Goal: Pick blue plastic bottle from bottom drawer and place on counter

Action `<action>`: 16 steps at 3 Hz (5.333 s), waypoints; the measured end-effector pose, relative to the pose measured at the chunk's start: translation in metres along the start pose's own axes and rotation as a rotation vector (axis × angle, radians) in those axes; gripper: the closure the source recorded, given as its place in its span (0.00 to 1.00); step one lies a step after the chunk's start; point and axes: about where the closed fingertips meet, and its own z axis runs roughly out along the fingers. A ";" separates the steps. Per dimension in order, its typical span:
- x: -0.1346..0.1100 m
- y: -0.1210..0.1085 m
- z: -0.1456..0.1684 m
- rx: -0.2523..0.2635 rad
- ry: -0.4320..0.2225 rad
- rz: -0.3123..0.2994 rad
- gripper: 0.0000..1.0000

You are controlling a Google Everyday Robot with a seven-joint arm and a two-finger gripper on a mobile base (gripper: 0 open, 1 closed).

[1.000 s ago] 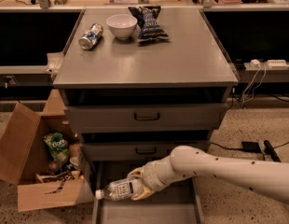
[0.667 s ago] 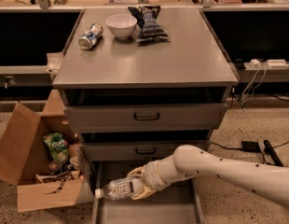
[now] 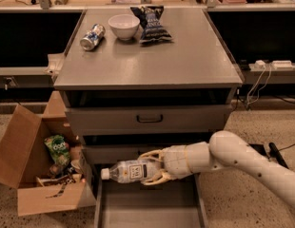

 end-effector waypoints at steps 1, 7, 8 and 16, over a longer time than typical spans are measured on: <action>-0.042 -0.023 -0.045 0.037 -0.051 -0.042 1.00; -0.133 -0.230 -0.170 0.215 0.006 0.031 1.00; -0.129 -0.265 -0.171 0.215 0.021 0.110 1.00; -0.064 -0.315 -0.165 0.168 0.068 0.302 0.00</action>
Offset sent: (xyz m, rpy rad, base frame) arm 0.0134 -0.0664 0.2089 0.1043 -0.1644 -0.0395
